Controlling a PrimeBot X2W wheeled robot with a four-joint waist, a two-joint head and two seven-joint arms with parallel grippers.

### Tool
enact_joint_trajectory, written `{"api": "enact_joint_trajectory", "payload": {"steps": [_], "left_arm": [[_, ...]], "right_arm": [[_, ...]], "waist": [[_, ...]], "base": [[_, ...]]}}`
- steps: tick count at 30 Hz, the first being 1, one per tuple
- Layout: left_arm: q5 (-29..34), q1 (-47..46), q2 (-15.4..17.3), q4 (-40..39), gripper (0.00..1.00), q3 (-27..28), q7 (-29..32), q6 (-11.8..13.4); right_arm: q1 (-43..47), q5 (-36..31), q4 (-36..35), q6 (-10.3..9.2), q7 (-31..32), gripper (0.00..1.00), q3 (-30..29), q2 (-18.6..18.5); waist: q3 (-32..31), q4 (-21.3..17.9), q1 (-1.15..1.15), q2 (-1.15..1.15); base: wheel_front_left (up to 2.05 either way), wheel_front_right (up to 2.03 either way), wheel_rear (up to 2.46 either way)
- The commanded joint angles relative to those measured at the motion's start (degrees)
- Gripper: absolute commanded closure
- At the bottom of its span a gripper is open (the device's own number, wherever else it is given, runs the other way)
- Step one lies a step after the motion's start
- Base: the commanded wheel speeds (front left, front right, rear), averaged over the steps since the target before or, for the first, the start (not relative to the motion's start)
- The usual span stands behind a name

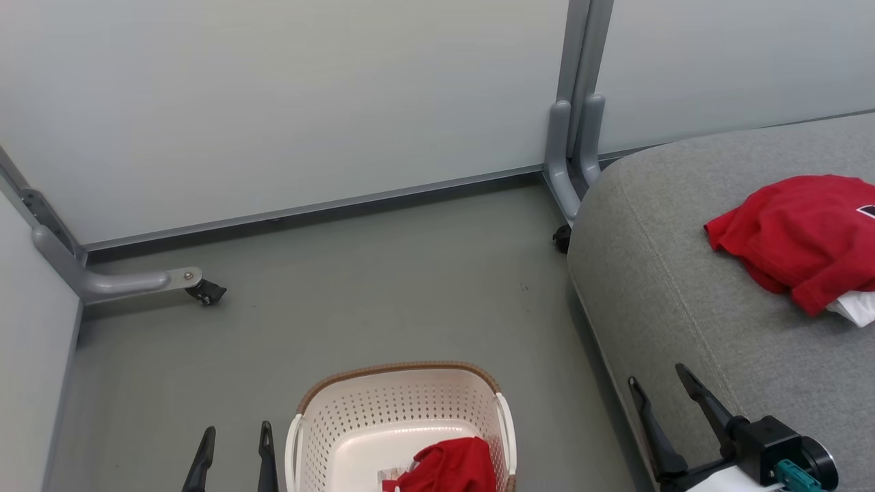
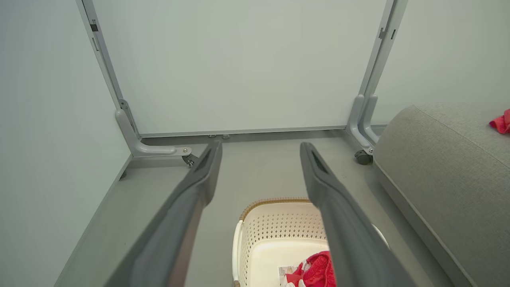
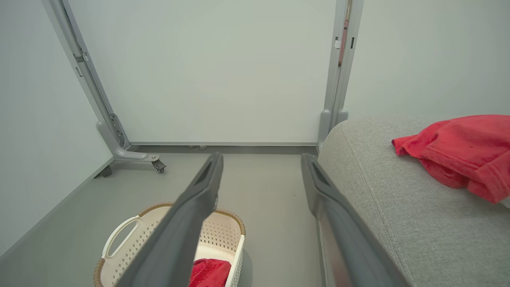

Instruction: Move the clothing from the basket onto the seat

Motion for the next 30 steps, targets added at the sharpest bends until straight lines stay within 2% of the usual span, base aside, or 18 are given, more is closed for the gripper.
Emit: {"api": "enact_joint_trajectory", "payload": {"steps": [1,11,23,30], "left_arm": [[0.0,-0.7,0.0,0.1,0.0,-0.2,0.0,0.3],[-0.1,-3.4,0.1,1.9,0.0,-2.7,0.0,0.2],[2.9,-20.2,0.1,5.2,0.0,-6.1,0.0,-1.3],[7.6,-31.4,0.7,13.6,0.0,-9.3,0.0,-4.4]], "right_arm": [[-0.3,-0.3,-0.1,-0.08,0.0,0.0,0.0,-0.3],[-1.9,-0.4,-0.7,-0.08,0.0,0.0,-0.2,-0.6],[-13.9,0.5,-4.6,-0.08,0.0,0.0,-2.9,-1.1],[-19.9,0.4,-7.3,-0.08,0.0,0.0,-3.8,-1.2]], "waist": [[0.5,0.1,0.01,0.0],[5.5,-0.6,0.01,0.0],[28.1,-2.2,0.01,0.0],[37.5,-2.9,0.01,0.0]], "base": [[0.0,0.0,0.0],[0.0,0.0,0.0],[0.0,0.0,0.0],[0.0,0.0,0.0]]}}
